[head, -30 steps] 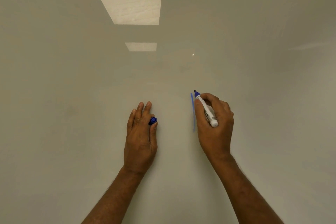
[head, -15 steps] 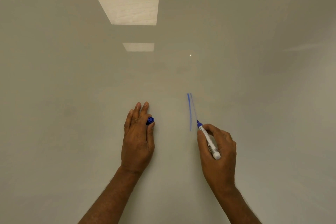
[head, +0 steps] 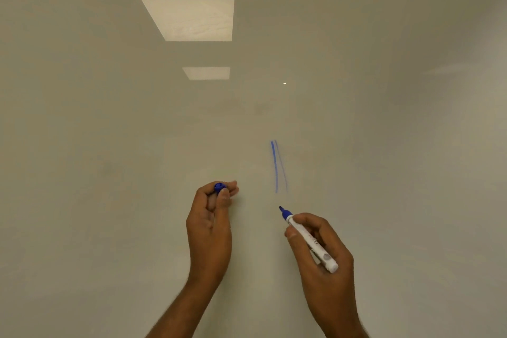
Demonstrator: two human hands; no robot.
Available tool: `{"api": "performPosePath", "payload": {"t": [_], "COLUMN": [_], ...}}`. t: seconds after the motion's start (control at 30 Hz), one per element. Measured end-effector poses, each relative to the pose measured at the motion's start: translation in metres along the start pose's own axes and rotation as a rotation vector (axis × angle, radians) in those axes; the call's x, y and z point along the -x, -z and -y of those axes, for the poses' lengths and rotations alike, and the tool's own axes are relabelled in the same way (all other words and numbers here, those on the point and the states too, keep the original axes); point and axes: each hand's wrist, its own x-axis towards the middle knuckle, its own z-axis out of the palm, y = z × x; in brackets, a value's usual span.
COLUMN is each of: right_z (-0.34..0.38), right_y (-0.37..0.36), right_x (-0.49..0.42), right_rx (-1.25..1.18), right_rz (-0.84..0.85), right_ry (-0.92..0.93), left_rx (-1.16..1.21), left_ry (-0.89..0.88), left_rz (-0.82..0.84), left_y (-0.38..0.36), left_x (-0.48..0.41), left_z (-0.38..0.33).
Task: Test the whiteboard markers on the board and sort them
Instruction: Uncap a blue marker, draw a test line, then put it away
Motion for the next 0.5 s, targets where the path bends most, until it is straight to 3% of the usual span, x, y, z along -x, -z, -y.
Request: {"api": "performPosePath", "payload": {"t": [0.1,0.2,0.3,0.5], "right_z": [0.005,0.011,0.015,0.022], "right_y": [-0.003,-0.006,-0.008,-0.008], "right_x": [0.009,0.017,0.023,0.031], "right_rx": [-0.025,-0.044,-0.054,-0.087], "right_rz": [0.098,0.152,0.174,0.222], "right_ry": [-0.012,-0.034,-0.042,-0.022], "left_rx": [0.319,0.617,0.748,0.790], "left_ry": [0.327,0.531,0.622,0.675], "left_rz": [-0.005,0.003,0.020,0.099], "left_y": [-0.002,0.000,0.002,0.001], "left_x": [0.005,0.011,0.021,0.042], "left_z": [-0.015,-0.026,-0.032,-0.042]}}
